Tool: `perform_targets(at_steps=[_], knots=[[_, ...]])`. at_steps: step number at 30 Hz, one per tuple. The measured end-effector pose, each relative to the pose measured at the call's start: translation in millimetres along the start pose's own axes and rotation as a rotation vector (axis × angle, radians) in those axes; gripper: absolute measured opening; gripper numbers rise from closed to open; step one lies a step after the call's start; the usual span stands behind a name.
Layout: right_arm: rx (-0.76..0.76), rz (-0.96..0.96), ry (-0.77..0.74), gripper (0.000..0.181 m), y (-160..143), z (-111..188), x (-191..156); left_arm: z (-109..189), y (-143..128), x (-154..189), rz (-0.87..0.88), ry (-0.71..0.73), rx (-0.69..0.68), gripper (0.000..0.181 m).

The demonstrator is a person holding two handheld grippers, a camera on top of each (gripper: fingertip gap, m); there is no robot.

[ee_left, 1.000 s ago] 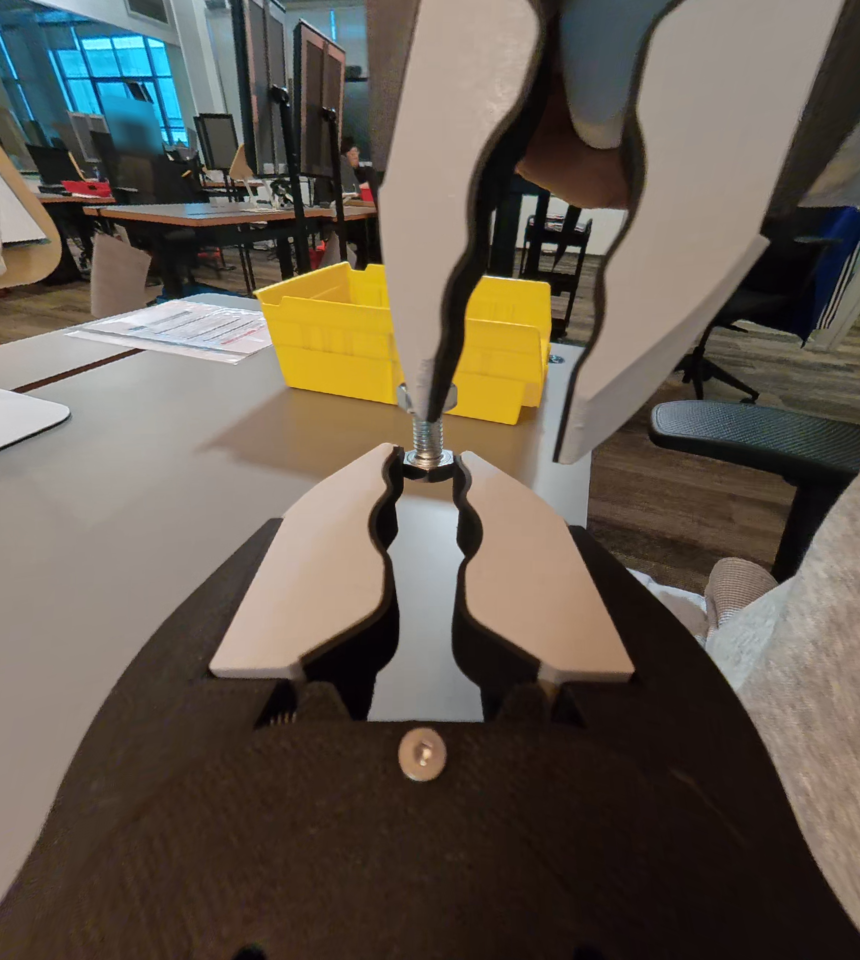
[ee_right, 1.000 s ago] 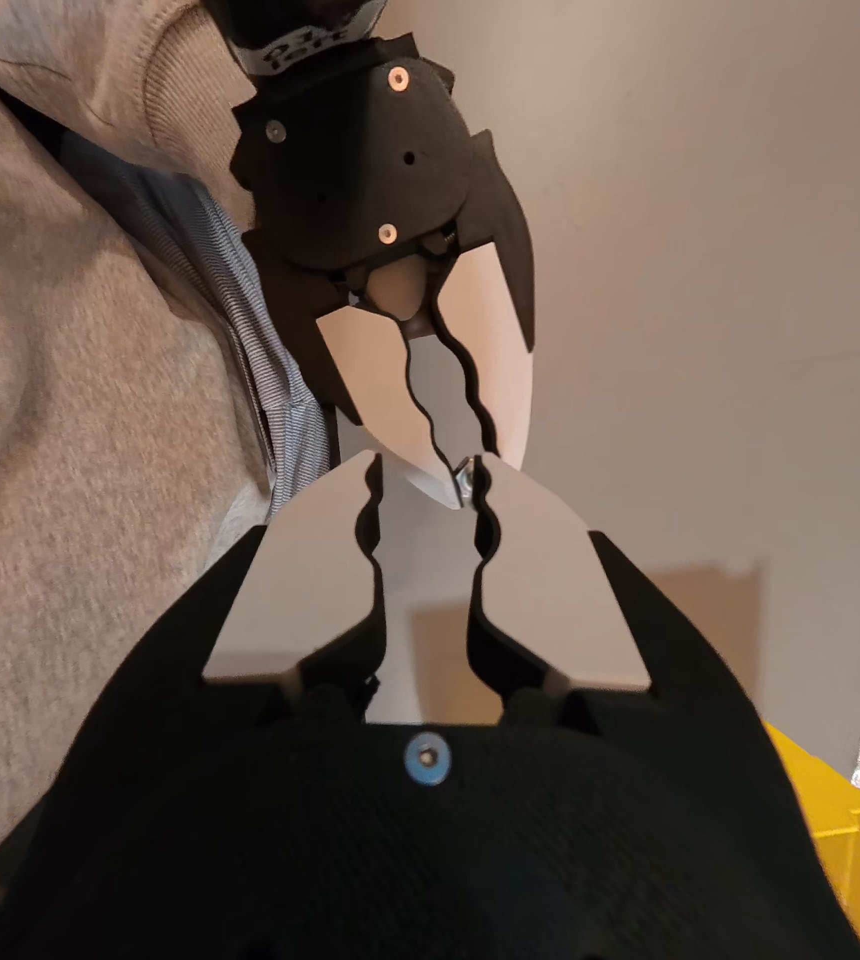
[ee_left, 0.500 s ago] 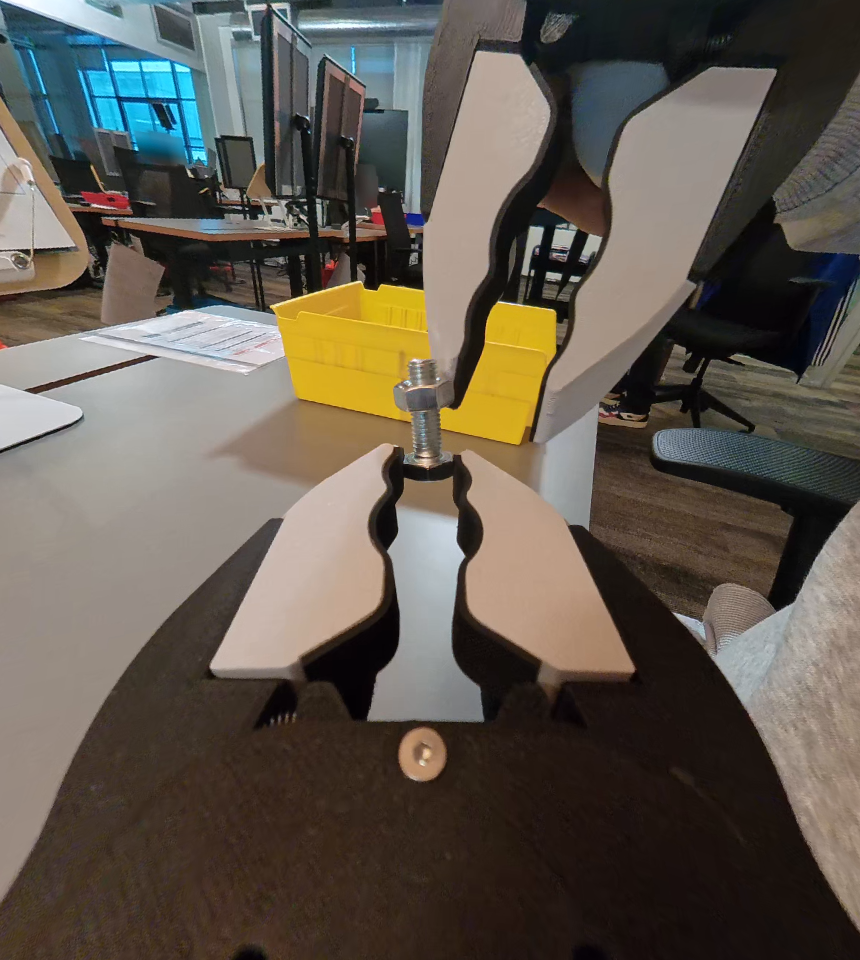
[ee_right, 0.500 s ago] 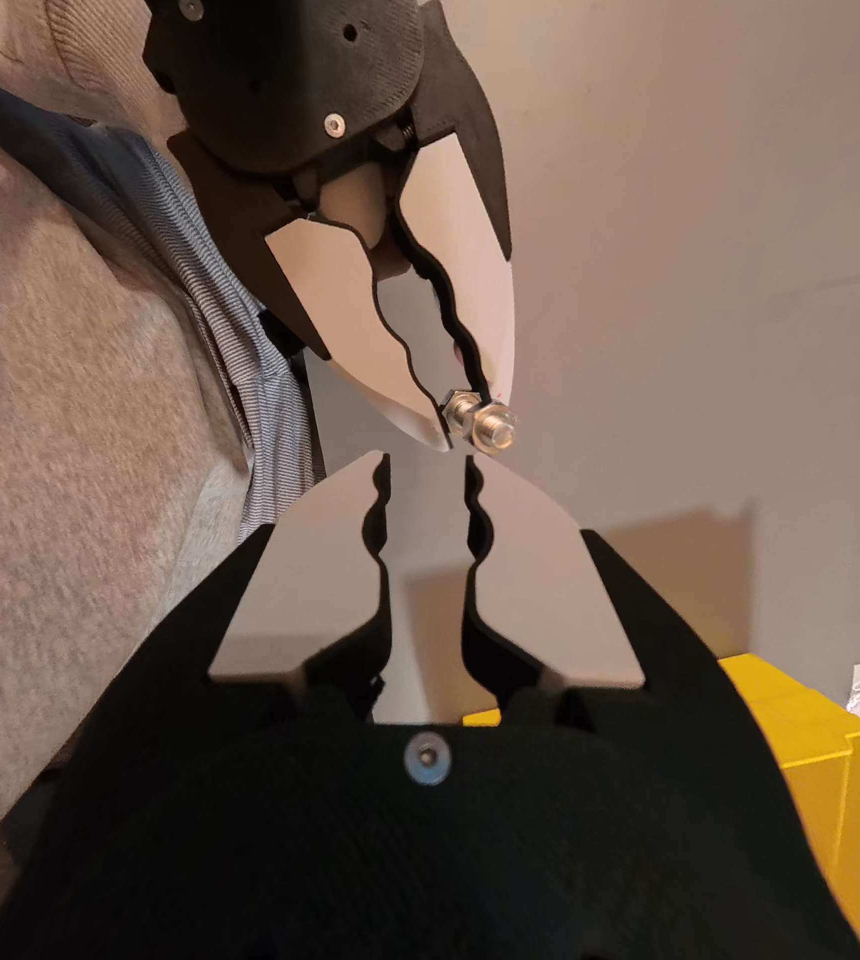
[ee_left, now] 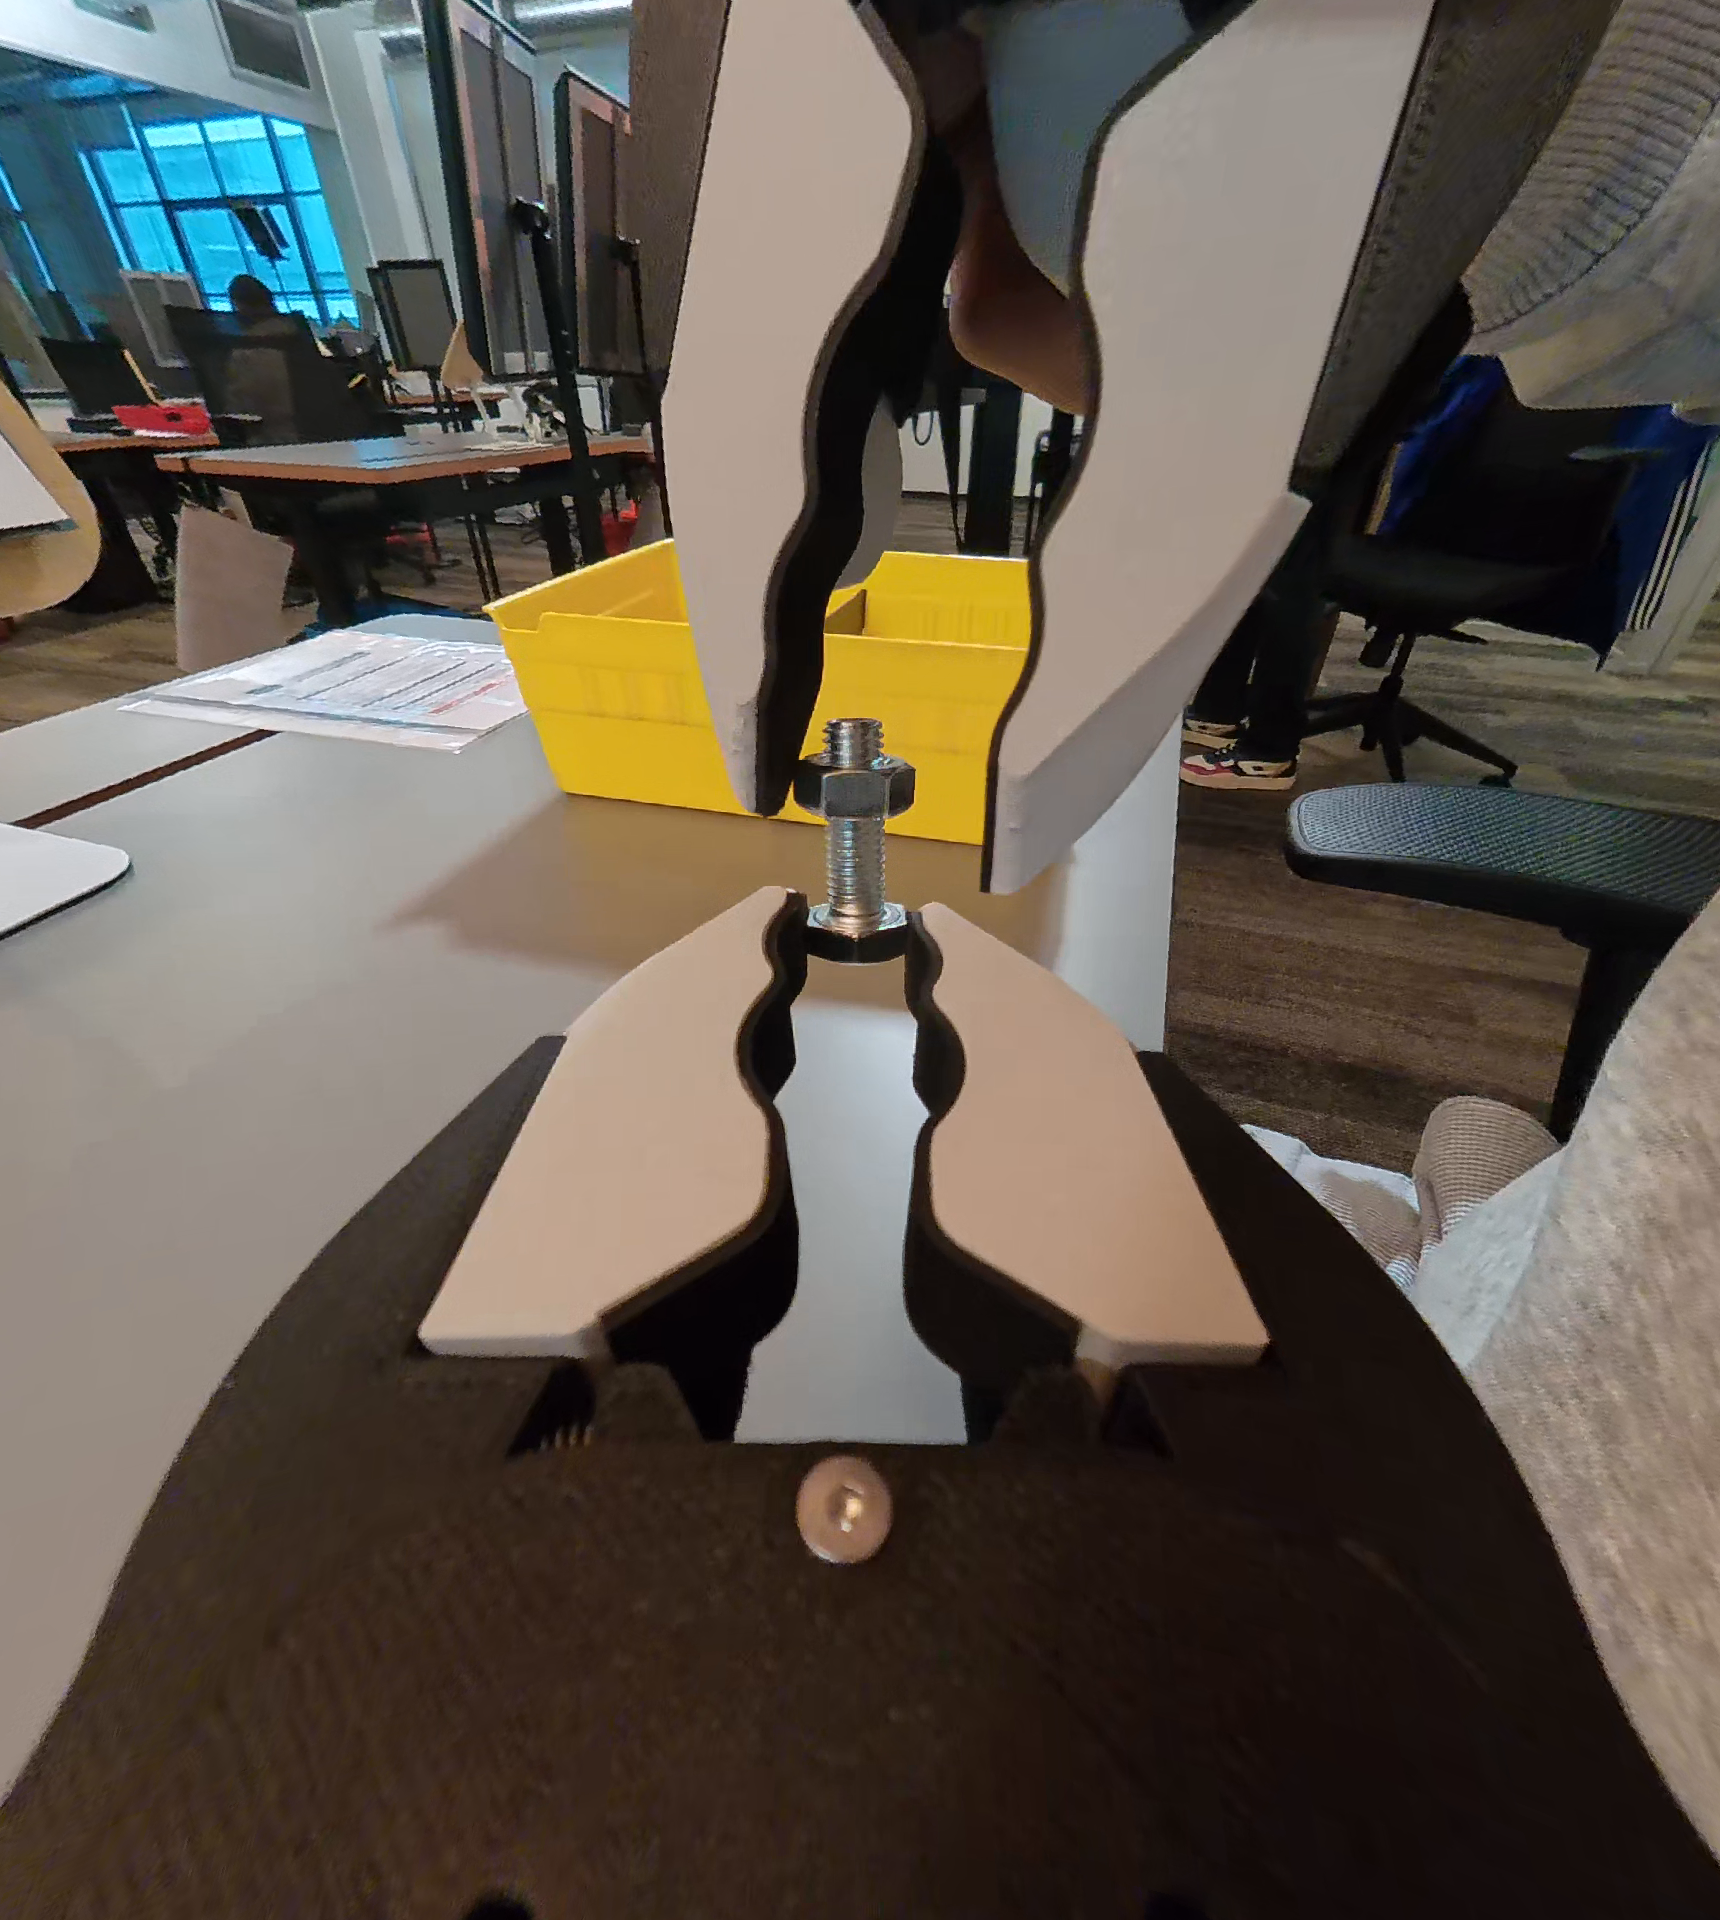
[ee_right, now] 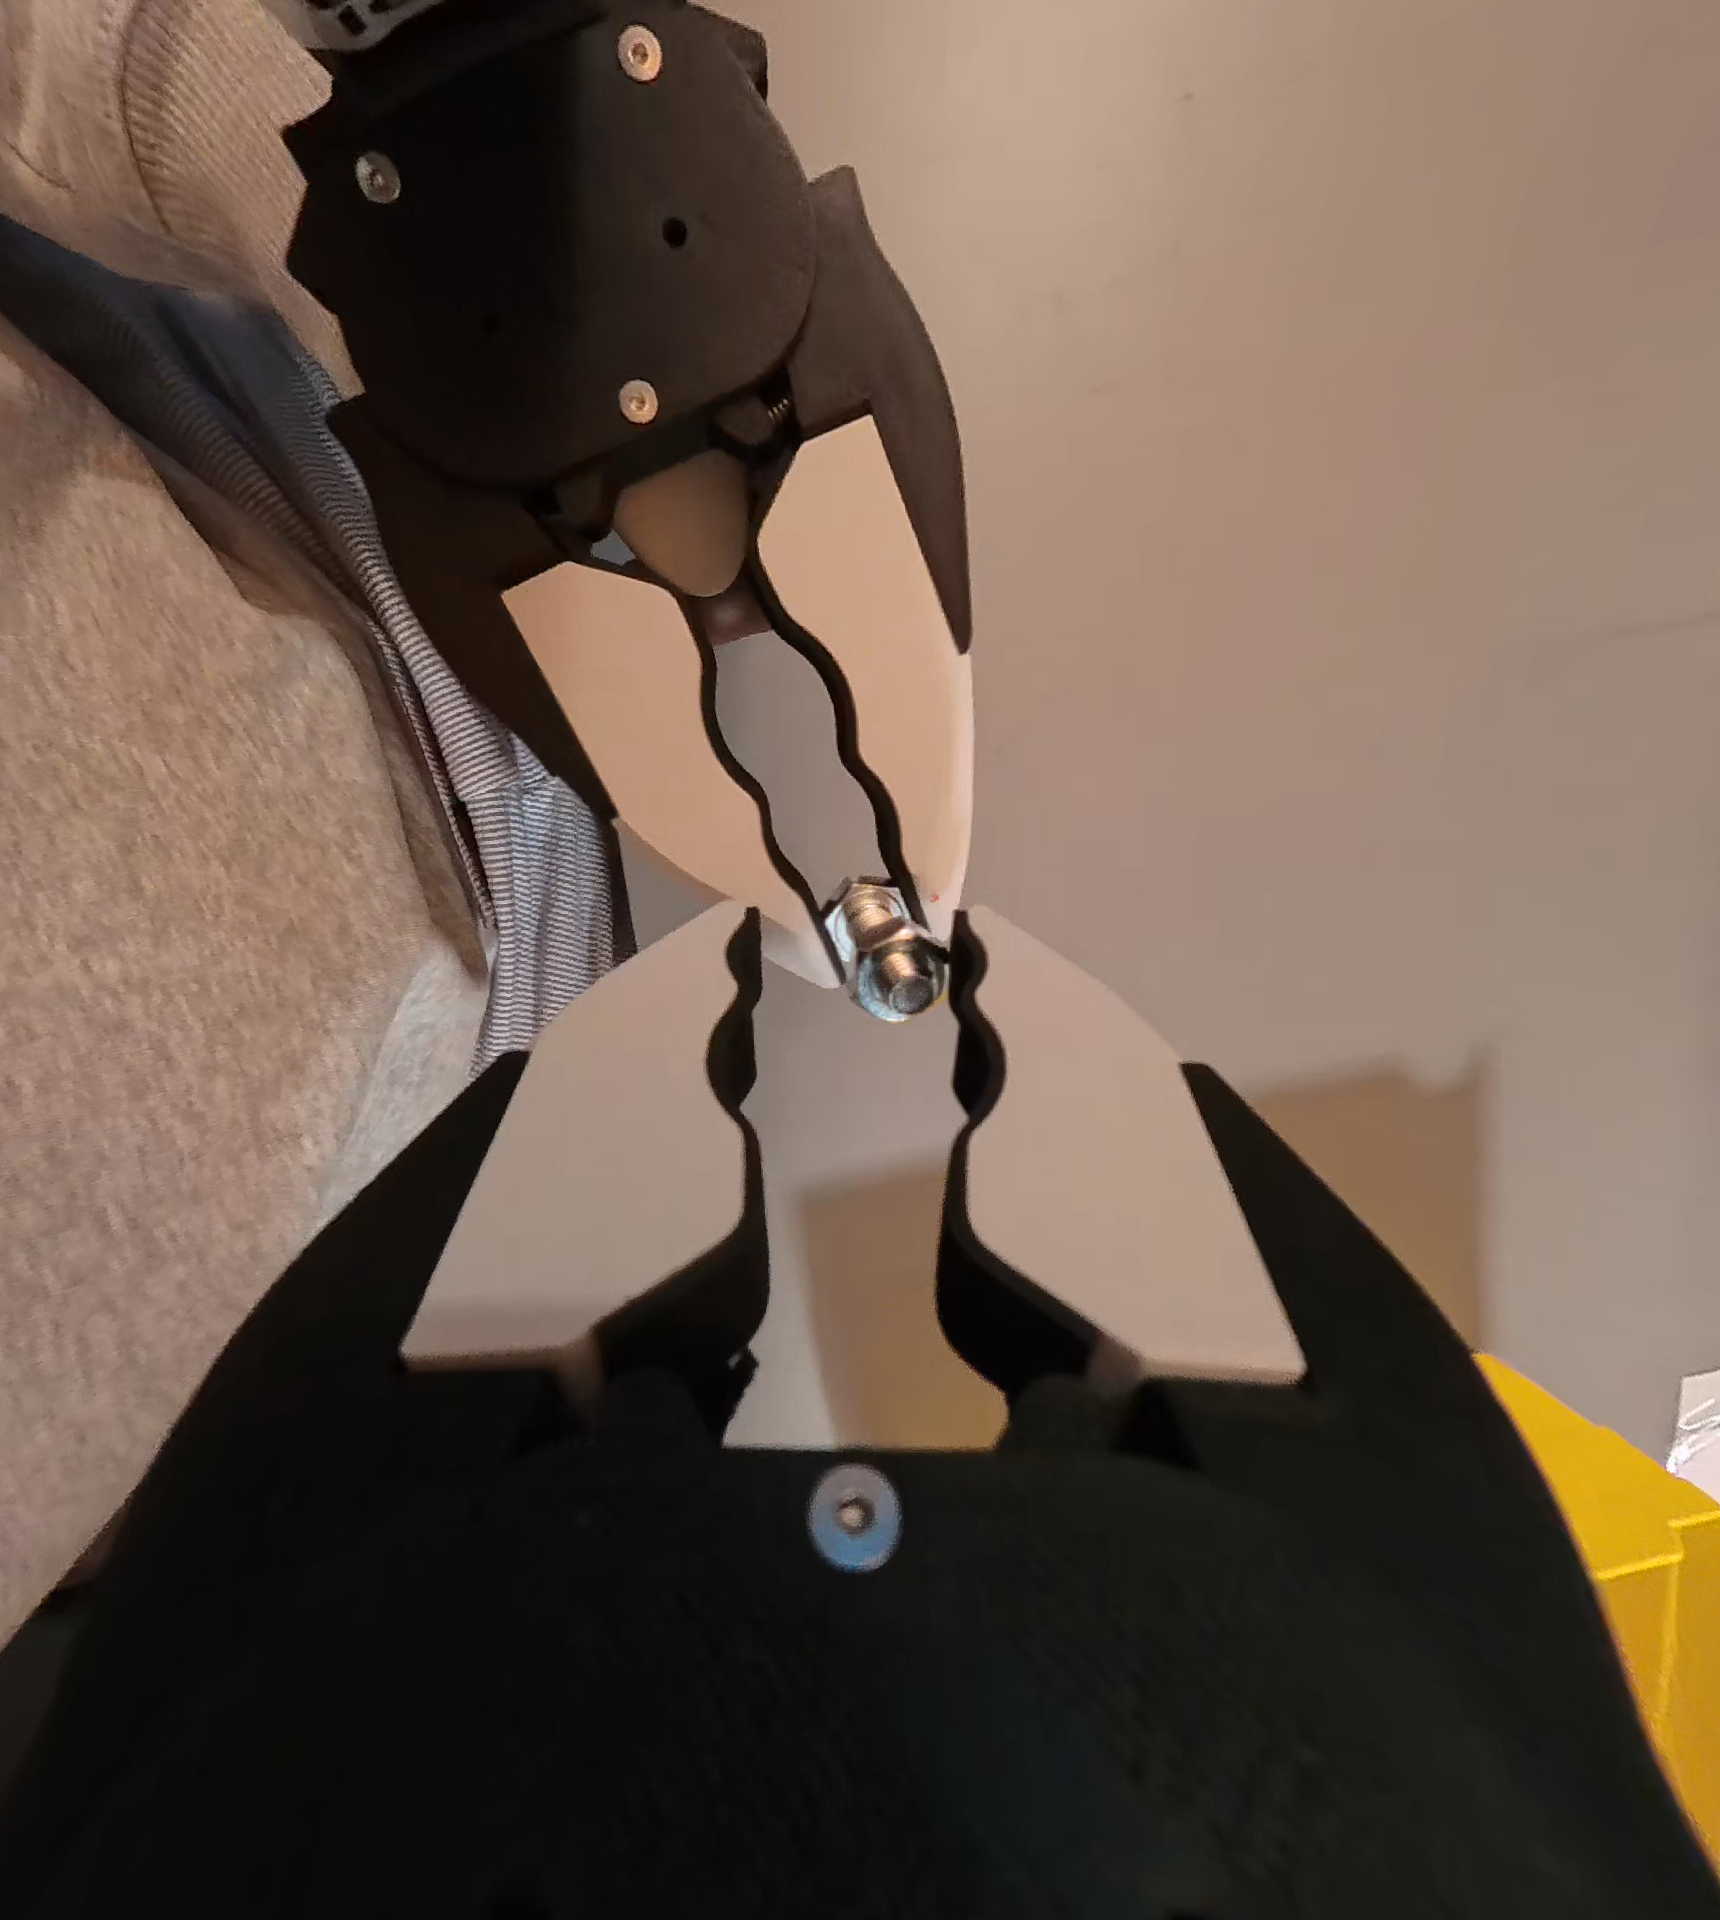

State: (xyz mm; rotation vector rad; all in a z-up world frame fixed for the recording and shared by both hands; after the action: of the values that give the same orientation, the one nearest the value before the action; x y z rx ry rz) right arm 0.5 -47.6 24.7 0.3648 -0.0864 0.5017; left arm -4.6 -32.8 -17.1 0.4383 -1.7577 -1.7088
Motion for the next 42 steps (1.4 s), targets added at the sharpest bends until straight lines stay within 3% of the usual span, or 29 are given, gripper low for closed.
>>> perform_targets(at_steps=[15,25,42], knots=[[-0.027,0.026,0.016,0.029,0,2,-8,4,6,-13,0.091,0.035,0.043,0.019],[-0.040,-0.015,-0.015,0.029,-12,6,-1,7,12,-6,0.071,-0.008,0.094,0.019],[0.012,0.003,-0.022,0.032,0,5,1,3,5,2,0.015,-0.023,0.051,0.019]])
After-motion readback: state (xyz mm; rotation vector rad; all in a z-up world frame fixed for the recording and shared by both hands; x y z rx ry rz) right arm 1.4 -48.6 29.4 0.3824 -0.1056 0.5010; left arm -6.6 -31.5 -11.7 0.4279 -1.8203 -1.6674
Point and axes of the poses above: each gripper's, where its closed fingertips meet, z back along the fingers, y out of its top, x = y × z across the jaws, the point moved 3 cm from there along z, back along the fingers, and after that the axes turned 12 degrees about z, right-handed, at the moved point
